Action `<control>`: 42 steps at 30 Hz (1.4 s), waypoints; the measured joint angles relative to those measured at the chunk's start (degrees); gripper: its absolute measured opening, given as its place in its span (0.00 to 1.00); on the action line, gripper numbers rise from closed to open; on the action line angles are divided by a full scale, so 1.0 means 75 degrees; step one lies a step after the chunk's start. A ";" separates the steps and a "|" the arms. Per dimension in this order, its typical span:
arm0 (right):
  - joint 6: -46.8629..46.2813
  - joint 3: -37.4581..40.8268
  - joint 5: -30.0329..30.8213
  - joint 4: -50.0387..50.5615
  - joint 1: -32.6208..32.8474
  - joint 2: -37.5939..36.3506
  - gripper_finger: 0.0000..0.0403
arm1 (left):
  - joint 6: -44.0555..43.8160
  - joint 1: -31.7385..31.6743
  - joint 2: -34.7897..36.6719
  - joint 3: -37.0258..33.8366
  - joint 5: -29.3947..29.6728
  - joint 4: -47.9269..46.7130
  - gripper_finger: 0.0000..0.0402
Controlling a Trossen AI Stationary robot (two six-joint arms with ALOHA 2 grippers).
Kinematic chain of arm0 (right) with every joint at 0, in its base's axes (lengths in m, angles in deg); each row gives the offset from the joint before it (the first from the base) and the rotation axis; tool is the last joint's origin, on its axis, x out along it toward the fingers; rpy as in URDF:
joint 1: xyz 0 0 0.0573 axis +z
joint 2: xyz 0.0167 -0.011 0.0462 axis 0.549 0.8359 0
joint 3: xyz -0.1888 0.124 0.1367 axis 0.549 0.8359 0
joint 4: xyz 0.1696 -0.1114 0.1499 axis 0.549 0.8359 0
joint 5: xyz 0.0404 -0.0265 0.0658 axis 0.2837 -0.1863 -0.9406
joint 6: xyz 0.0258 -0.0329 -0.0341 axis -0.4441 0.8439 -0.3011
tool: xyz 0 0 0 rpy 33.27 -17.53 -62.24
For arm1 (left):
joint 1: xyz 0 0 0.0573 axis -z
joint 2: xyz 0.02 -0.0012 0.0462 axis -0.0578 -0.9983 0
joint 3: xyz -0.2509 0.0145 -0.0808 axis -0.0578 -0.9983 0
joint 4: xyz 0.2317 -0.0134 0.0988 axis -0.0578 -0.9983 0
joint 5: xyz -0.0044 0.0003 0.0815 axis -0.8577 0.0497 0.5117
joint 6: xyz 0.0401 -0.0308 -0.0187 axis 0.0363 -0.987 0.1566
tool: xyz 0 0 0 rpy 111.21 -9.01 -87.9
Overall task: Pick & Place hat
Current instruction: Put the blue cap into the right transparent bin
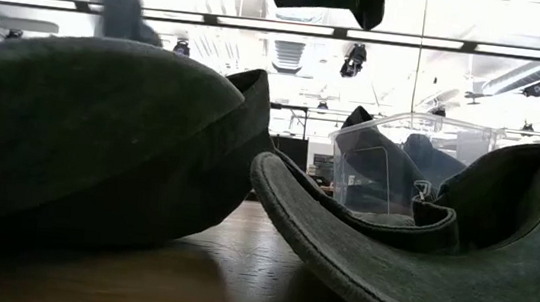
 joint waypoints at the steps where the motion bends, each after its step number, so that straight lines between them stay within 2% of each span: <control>1: -0.0005 0.0000 0.0000 -0.0008 -0.0021 0.0000 0.55 | 0.0021 -0.0186 -0.0003 0.0168 -0.0026 -0.0003 0.00; 6: 0.0028 0.0000 0.0233 -0.0050 -0.0076 0.0000 0.55 | -0.0053 -0.1031 -0.0032 0.1062 -0.0765 0.0109 0.00; 10: 0.0588 -0.0003 0.0943 -0.0268 -0.0042 0.0000 0.55 | 0.0012 -0.1284 -0.0032 0.1599 -0.0887 0.0134 0.00; 13: 0.1086 -0.0091 0.1119 -0.0443 -0.0030 0.0000 0.55 | 0.0021 -0.1368 -0.0032 0.1878 -0.0935 0.0136 0.00; 26: 0.1767 -0.1529 0.1119 -0.0368 -0.0053 0.0123 0.55 | 0.0148 -0.1638 -0.0252 0.1975 -0.0948 0.0131 0.00; 32: 0.1796 -0.2440 0.1121 0.0586 -0.0117 0.0992 0.61 | 0.0346 -0.1889 -0.0434 0.1972 -0.0944 0.0131 0.00; 37: 0.1292 -0.3755 0.1836 0.2543 -0.0293 0.1911 0.68 | 0.0383 -0.1980 -0.0472 0.1964 -0.0953 0.0130 0.00; 42: 0.0961 -0.5234 0.1931 0.4167 -0.0510 0.2839 0.69 | 0.0386 -0.1983 -0.0475 0.2054 -0.1098 0.0132 0.00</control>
